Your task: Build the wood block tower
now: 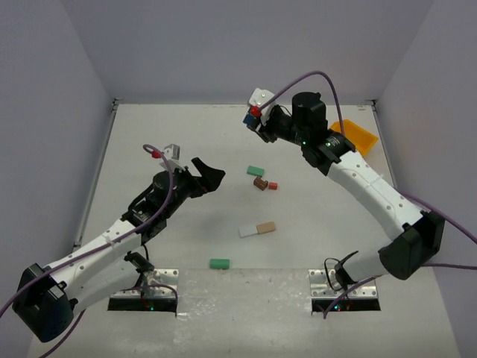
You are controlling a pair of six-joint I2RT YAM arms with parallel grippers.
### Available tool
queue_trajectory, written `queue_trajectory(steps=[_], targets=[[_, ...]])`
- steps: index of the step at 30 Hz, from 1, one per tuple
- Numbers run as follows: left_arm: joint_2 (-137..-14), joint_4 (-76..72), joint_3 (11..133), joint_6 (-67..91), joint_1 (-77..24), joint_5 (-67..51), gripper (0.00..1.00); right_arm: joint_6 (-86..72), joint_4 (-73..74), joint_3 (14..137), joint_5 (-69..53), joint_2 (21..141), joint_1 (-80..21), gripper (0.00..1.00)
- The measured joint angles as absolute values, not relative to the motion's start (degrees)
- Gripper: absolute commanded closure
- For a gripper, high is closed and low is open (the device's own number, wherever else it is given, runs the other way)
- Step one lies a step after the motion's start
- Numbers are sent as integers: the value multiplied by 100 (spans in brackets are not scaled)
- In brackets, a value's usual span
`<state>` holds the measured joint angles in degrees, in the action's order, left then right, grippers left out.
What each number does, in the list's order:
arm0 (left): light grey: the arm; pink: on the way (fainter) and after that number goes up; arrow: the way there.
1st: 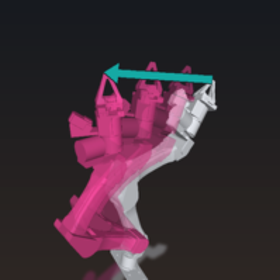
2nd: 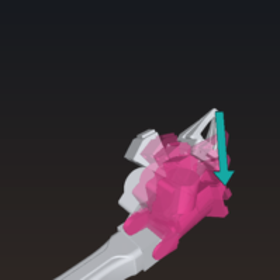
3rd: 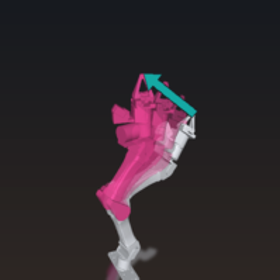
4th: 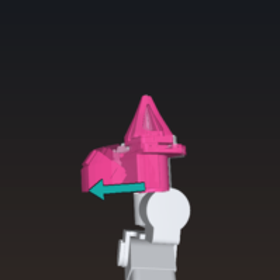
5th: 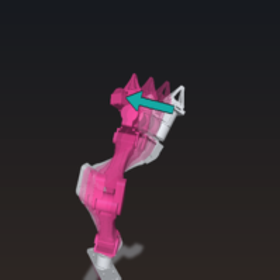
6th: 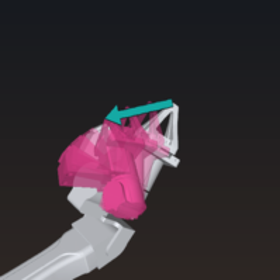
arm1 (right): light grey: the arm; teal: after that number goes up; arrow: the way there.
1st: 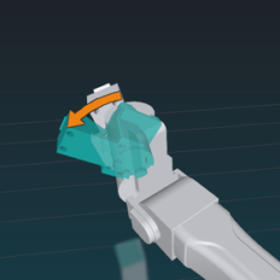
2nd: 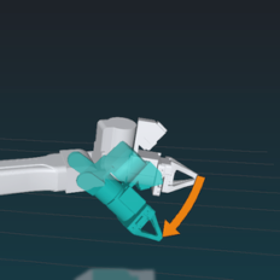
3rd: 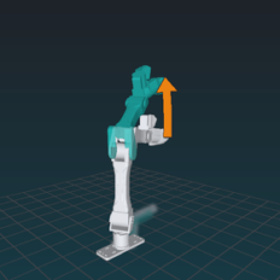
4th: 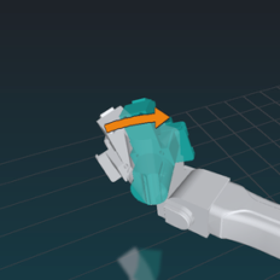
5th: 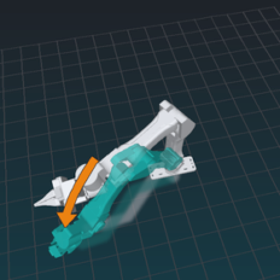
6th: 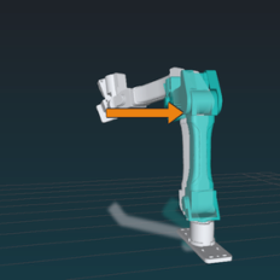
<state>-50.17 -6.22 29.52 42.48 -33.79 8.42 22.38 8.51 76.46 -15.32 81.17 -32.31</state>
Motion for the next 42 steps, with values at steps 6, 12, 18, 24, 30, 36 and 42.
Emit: queue_trajectory(steps=[6, 12, 18, 24, 30, 36, 42], targets=[[-4970, 180, 3099, 4219, -3376, 1788, 0, 3288, 2909, 8352, -1294, 9033, -3235, 99], [-5018, 613, 3373, 4095, -3376, 2260, 0, 3979, 4005, 7663, -1026, 9633, -3347, 97], [-5070, 754, 3479, 4048, -3376, 2546, 0, 4162, 4143, 7046, -791, 9968, -3448, 97], [-5175, 803, 3483, 3957, -3376, 2637, 0, 4134, 3848, 7037, -777, 10521, -3516, 96], [-5197, 814, 3483, 3886, -3376, 2650, 0, 4041, 3499, 6706, -749, 10613, -3738, 93], [-5212, 811, 3485, 3858, -3376, 2645, 0, 3847, 3095, 6653, -753, 10651, -3811, 90], [-5212, 810, 3485, 3823, -3376, 2639, 0, 3675, 2641, 6471, -768, 10680, -3874, 86]])
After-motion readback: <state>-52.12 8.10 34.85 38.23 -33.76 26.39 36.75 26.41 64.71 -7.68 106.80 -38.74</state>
